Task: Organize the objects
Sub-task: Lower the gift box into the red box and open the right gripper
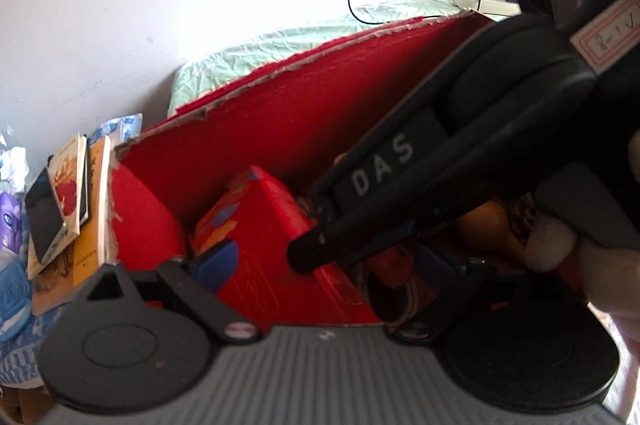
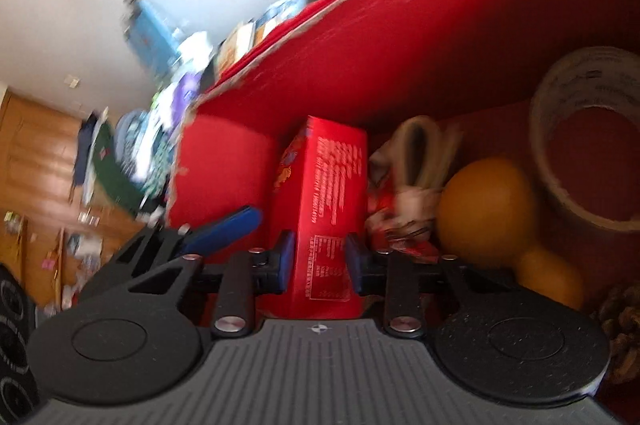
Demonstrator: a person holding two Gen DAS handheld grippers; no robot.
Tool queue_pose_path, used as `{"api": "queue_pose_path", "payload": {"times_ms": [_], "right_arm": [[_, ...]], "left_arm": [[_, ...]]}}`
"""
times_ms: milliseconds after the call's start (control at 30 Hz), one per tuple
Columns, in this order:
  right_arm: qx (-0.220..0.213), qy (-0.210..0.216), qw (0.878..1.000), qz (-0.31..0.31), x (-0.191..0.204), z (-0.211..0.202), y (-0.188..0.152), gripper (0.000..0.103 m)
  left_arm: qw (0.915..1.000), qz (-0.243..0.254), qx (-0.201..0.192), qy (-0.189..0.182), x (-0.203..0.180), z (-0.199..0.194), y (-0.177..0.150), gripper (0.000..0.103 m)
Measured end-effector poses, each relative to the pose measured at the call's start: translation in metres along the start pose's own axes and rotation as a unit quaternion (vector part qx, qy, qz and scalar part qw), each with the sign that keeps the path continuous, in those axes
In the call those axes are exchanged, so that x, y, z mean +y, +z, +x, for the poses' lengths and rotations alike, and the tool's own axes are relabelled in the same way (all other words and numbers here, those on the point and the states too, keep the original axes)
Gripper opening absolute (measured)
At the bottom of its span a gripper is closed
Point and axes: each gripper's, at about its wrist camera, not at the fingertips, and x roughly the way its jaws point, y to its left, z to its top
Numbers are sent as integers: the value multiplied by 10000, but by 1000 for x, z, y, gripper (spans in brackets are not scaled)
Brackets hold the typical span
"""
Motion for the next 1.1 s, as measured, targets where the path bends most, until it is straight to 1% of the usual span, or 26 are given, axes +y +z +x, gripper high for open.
{"api": "queue_pose_path", "payload": {"times_ms": [33, 100, 133, 167, 200, 267, 333, 367, 467, 533, 633, 700, 800, 833, 867, 1033, 1100], "right_arm": [[-24, -50, 10000, 36, 0, 0, 0, 31], [170, 40, 9998, -60, 2, 3, 0, 31], [321, 135, 9994, -81, 2, 6, 2, 31], [382, 204, 9991, -26, 1, 7, 3, 31], [334, 199, 9992, 43, 0, 7, 3, 32], [198, 68, 9996, 200, -2, 6, 3, 34], [-6, -159, 9992, 362, -4, 3, 2, 30], [-8, -291, 9988, 388, -4, 2, 1, 30], [308, -205, 9993, 109, 2, 6, 1, 29], [177, -314, 9991, 206, 1, 3, 1, 30], [-101, -285, 9984, 475, -5, -4, 0, 31], [-301, -327, 9984, 335, -2, -11, -2, 31], [-576, -687, 9960, -12, 2, -22, -3, 34], [-666, -788, 9946, -61, 7, -22, -2, 35], [-747, -832, 9937, -69, 6, -22, -3, 35], [-891, -524, 9939, 385, -12, -23, 2, 36], [-943, -389, 9937, 458, -15, -21, 3, 36]], "left_arm": [[10000, -58, 11, -78, 2, 1, 1, 95], [9995, -126, 10, -284, 6, 1, 0, 93], [9995, -74, -24, -308, 4, 0, 0, 93], [9996, -32, -89, -264, 3, -2, 0, 93], [9996, -32, -118, -236, 2, -3, 1, 93], [9994, -90, -88, -307, 5, -2, 2, 93], [9992, -164, -74, -366, 8, -1, 3, 94], [9990, -173, -63, -395, 9, -1, 4, 94], [9989, -84, -111, -448, 7, -2, 3, 95], [9992, -68, -144, -376, 6, -3, 3, 96], [9989, -182, -44, -429, 10, 1, 7, 96], [9989, -211, 19, -418, 10, 2, 8, 96], [9988, -246, 92, -415, 7, 2, 8, 96], [9988, -260, 112, -412, 8, -7, 5, 96], [9987, -269, 135, -404, 8, -7, 5, 96], [9988, -302, 231, -311, 5, -10, 4, 95], [9988, -314, 258, -272, 6, -4, 4, 94]]}}
